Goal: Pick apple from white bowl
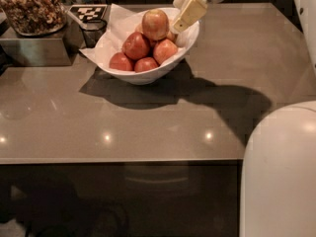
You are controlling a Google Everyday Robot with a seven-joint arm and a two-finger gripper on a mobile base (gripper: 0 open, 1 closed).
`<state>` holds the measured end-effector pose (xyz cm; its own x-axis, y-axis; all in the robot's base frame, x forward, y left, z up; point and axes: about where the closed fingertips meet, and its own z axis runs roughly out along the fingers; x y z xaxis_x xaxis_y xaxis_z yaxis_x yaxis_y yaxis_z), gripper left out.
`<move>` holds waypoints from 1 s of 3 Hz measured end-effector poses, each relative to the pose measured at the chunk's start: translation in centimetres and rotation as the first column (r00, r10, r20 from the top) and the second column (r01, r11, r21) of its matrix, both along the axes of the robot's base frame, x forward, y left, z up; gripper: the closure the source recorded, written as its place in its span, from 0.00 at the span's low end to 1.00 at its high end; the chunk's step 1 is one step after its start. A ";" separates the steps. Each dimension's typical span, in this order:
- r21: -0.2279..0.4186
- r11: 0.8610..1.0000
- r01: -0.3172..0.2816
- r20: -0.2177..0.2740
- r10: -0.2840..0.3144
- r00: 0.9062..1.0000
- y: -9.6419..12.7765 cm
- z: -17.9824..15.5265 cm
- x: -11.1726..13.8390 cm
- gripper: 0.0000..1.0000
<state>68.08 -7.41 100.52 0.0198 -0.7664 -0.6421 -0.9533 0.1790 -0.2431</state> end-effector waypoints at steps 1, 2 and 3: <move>0.000 1.000 -0.030 -0.020 0.030 0.999 1.7 -1.1 0.6 0.22; 0.015 0.999 -0.048 -0.037 0.048 0.998 3.2 -1.9 1.2 0.14; 0.025 0.997 -0.067 -0.045 0.068 0.997 4.4 -2.3 1.6 0.16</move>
Offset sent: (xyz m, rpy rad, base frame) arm 0.0153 0.0416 -0.0208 0.0232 0.0624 0.0704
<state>69.64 -3.03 98.26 0.0413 -0.7488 -0.6615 -0.9734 0.1193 -0.1958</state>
